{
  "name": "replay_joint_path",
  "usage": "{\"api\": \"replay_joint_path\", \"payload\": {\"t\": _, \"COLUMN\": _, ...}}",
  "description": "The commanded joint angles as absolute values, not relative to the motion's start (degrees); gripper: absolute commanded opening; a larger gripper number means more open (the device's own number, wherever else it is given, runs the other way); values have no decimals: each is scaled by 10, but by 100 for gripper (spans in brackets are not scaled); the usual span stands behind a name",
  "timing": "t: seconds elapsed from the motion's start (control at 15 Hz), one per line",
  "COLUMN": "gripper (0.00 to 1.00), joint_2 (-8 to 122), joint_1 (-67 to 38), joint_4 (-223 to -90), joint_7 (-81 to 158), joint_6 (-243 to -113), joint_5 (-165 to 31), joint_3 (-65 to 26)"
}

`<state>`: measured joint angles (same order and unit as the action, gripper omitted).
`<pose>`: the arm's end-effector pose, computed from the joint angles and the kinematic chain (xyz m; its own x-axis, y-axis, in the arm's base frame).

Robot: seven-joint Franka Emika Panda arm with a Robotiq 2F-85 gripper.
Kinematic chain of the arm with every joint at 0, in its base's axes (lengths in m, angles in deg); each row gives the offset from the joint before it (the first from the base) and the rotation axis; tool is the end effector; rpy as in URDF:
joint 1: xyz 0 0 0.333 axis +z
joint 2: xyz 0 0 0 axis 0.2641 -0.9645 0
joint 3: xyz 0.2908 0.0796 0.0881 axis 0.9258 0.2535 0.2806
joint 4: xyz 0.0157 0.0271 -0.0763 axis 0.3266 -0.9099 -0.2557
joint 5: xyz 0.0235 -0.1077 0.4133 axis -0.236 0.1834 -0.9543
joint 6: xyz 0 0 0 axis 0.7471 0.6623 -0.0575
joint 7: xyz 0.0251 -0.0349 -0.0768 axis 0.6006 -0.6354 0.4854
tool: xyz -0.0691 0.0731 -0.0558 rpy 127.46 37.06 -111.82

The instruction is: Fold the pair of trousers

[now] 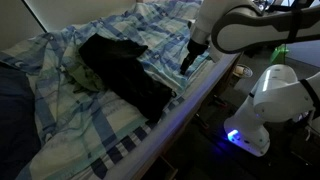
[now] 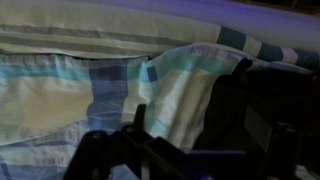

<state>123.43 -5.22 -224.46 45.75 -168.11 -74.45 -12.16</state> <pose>0.3382 0.0816 0.4352 0.9460 0.2248 0.2335 0.2353 -0.9717 -0.0181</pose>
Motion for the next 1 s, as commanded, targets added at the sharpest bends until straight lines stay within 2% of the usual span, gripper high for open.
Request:
{"api": "replay_joint_path", "payload": {"t": 0.0, "gripper": 100, "joint_2": 1234, "joint_1": -54, "joint_4": -2243, "joint_7": 459, "joint_6": -1679, "joint_5": -746, "joint_3": -120}}
{"api": "replay_joint_path", "payload": {"t": 0.33, "gripper": 100, "joint_2": 1226, "joint_1": -50, "joint_4": -2242, "joint_7": 462, "joint_6": -1683, "joint_5": -749, "joint_3": -121}}
{"api": "replay_joint_path", "payload": {"t": 0.93, "gripper": 100, "joint_2": 1146, "joint_1": 19, "joint_4": -2208, "joint_7": 501, "joint_6": -1743, "joint_5": -809, "joint_3": -123}}
